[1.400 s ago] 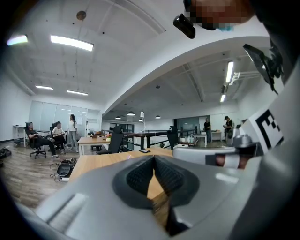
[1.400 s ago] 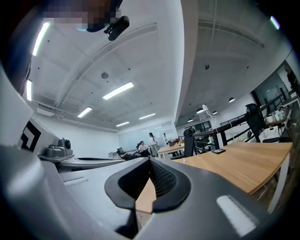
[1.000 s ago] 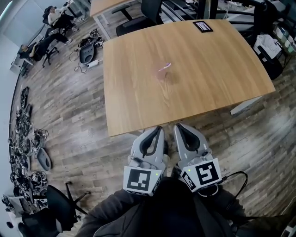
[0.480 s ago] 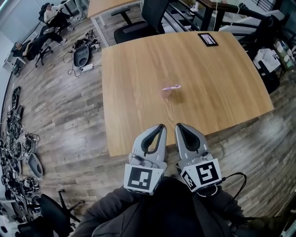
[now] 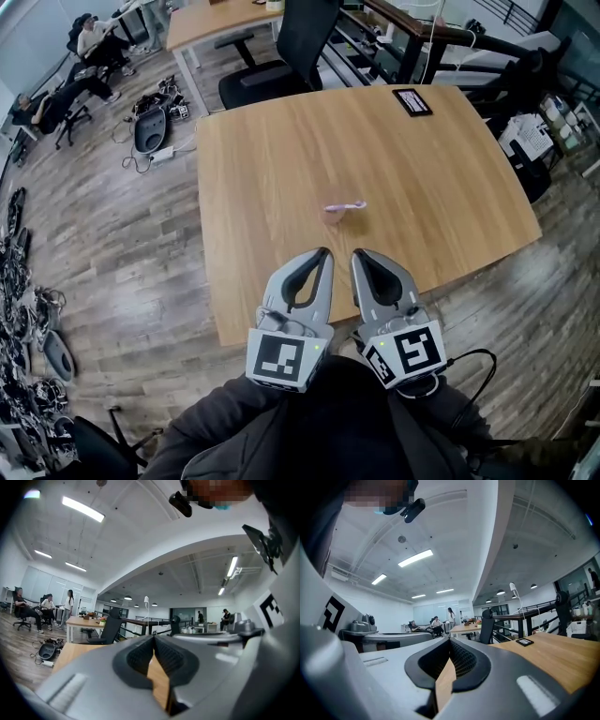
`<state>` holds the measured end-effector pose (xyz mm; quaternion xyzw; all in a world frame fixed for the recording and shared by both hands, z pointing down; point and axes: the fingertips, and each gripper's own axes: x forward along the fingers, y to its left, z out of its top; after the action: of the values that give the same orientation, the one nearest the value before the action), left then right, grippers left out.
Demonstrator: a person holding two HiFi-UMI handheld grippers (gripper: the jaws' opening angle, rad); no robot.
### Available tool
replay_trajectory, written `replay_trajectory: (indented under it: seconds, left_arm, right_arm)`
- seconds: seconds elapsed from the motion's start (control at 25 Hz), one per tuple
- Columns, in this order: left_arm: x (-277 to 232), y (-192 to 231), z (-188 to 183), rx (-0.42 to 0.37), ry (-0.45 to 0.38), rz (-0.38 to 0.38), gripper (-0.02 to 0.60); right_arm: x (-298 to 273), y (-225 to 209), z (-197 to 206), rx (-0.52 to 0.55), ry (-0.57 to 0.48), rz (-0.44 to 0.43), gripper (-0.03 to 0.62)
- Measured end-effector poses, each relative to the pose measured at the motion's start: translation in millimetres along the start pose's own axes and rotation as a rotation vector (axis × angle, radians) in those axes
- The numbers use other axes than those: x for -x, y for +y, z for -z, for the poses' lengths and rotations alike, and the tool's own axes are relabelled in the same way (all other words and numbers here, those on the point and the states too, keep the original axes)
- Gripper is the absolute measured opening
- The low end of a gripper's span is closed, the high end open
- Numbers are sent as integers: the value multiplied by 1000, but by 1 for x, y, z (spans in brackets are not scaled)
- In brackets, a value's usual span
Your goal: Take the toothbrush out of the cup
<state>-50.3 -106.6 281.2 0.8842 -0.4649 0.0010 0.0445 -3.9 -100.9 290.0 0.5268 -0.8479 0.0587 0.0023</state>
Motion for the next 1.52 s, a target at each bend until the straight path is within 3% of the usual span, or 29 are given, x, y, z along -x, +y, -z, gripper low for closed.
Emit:
replay_trajectory:
  seconds: [0.32, 0.52, 0.8, 1.36, 1.52]
  left_arm:
    - [-25, 0, -3, 0, -3, 24, 8]
    - [-51, 5, -14, -32, -15, 9, 7]
    - [-81, 24, -9, -18, 8, -32, 8]
    - [-129, 52, 28, 67, 136, -79, 8]
    - [-140, 51, 56, 102, 207, -80, 7]
  right_arm:
    - [-12, -19, -8, 15, -23, 18, 2]
    - [-30, -41, -20, 8, -52, 7, 2]
    - [-66, -59, -20, -5, -43, -32, 2]
    - [-113, -87, 20, -89, 103, -74, 2]
    - [-113, -95, 53, -144, 181, -75, 2]
